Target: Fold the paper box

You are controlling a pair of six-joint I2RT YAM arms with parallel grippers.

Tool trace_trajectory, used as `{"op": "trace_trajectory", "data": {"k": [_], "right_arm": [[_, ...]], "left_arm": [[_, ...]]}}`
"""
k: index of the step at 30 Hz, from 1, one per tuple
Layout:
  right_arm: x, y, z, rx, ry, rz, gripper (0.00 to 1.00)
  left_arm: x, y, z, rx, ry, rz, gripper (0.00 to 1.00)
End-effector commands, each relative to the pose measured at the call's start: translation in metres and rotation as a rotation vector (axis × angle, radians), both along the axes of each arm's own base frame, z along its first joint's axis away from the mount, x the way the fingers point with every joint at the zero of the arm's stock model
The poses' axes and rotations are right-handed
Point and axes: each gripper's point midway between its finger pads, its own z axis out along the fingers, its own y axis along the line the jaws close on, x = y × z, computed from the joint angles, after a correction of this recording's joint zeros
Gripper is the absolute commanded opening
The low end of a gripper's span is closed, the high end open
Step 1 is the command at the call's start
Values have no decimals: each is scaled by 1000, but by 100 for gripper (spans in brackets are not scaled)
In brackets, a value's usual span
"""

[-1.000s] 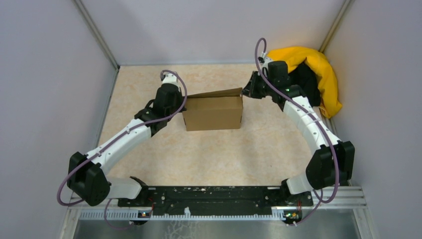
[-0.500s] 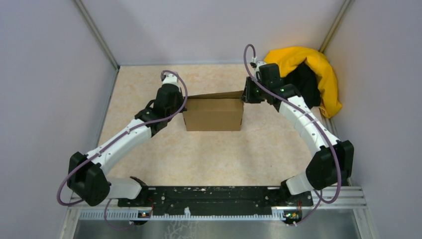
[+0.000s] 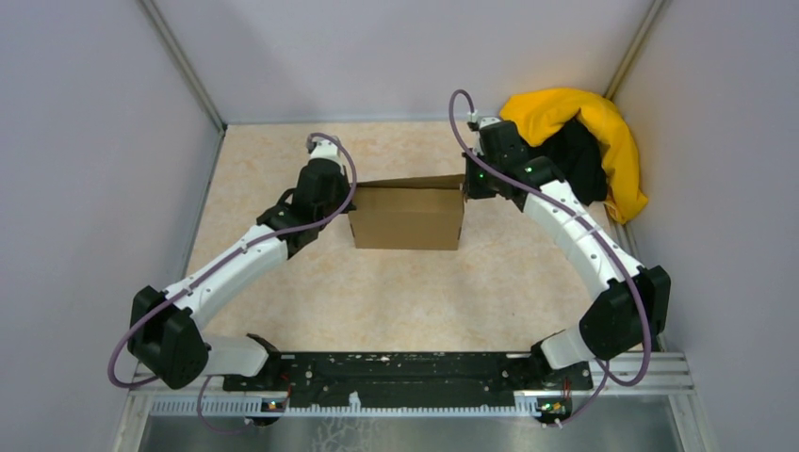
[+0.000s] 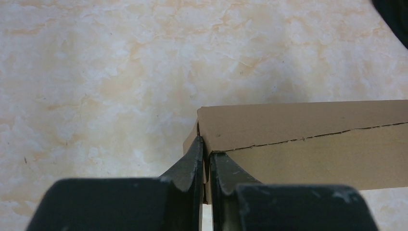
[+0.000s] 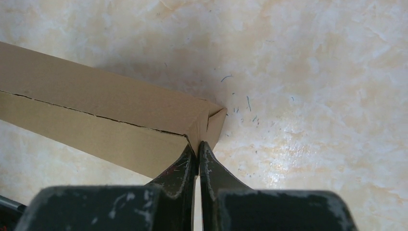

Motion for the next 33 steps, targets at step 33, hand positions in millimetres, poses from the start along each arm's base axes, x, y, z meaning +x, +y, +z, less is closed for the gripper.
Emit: {"op": "trace_trajectory", "data": {"k": [33], "right_arm": [[1, 26, 32, 166, 146, 144, 0]], "left_arm": [[-17, -11, -23, 49, 140, -57, 13]]}}
